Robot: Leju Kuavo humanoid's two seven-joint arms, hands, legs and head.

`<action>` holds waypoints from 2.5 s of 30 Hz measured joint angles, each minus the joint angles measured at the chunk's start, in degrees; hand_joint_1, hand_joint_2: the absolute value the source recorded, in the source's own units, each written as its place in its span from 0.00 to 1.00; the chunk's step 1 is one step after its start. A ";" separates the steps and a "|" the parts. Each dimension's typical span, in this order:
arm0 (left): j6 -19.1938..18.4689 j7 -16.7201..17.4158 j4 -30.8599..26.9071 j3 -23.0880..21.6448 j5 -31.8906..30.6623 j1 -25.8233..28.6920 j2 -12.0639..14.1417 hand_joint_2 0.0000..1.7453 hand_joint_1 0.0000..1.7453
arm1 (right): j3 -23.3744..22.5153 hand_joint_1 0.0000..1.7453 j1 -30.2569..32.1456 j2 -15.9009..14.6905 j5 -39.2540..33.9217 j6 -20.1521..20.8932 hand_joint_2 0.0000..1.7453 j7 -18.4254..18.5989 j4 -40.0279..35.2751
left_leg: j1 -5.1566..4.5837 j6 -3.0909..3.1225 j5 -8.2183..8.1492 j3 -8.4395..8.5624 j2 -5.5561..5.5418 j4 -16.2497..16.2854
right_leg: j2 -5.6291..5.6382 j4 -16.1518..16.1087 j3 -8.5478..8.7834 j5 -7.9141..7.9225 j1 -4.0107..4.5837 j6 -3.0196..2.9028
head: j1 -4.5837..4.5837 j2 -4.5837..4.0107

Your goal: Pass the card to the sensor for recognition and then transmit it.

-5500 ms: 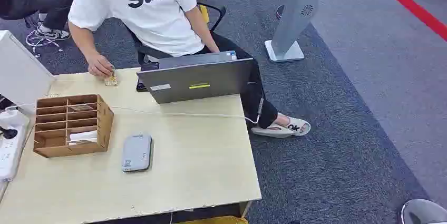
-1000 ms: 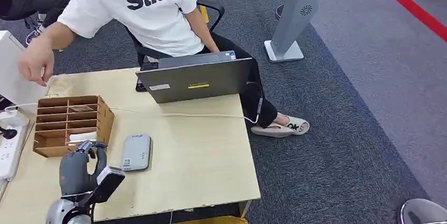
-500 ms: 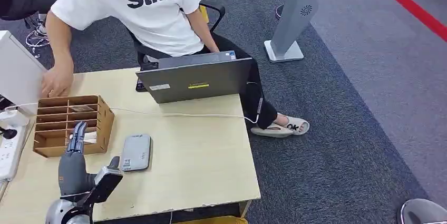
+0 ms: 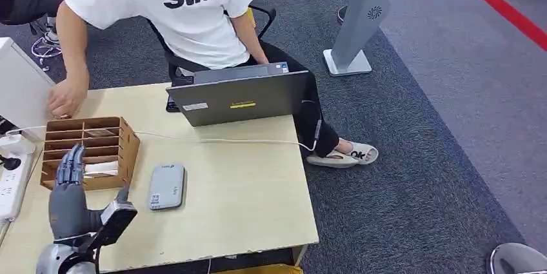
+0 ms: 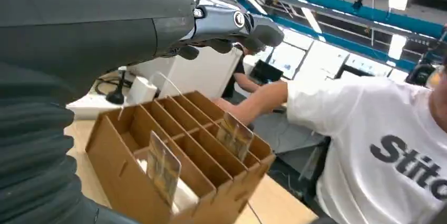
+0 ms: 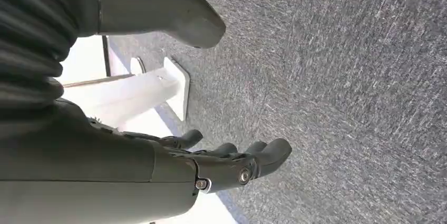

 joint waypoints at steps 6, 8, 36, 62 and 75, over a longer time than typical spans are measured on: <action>0.26 2.16 0.04 2.77 -0.77 -3.08 3.42 1.00 0.00 | 0.00 0.00 0.02 0.00 0.07 0.20 1.00 0.07 0.00 | 0.02 -0.04 0.03 -0.01 0.00 0.00 | 0.00 0.01 0.00 0.01 0.05 -0.01 | 0.02 0.00; -0.20 2.31 0.15 4.28 -0.41 -5.18 4.70 1.00 0.00 | 0.00 0.00 0.02 -0.02 0.04 0.48 1.00 0.07 0.00 | 0.02 -0.06 0.04 0.00 -0.01 0.00 | 0.00 0.01 0.00 0.01 0.05 -0.01 | 0.02 0.00; -1.40 4.13 2.40 5.44 -4.79 -10.64 6.31 1.00 1.00 | 0.00 0.00 0.00 -0.11 -0.20 1.03 1.00 0.07 0.00 | 0.01 -0.06 0.04 -0.02 0.01 0.01 | 0.04 0.01 -0.05 0.02 0.04 -0.01 | 0.02 0.00; -4.92 7.11 3.41 -5.03 -15.35 -10.34 4.11 1.00 1.00 | 0.00 0.00 -0.18 -0.11 0.17 1.40 1.00 -0.07 0.00 | -0.02 -0.05 0.04 -0.05 -0.01 0.03 | 0.02 0.01 -0.07 0.02 0.01 -0.01 | 0.02 0.00; -5.97 10.25 8.28 -12.85 -18.69 -13.39 1.64 1.00 1.00 | 0.00 0.00 -0.36 -0.11 0.15 2.23 1.00 0.70 -0.09 | -0.02 -0.06 0.04 -0.04 0.03 0.03 | 0.07 0.01 -0.09 0.04 0.01 -0.01 | 0.02 0.00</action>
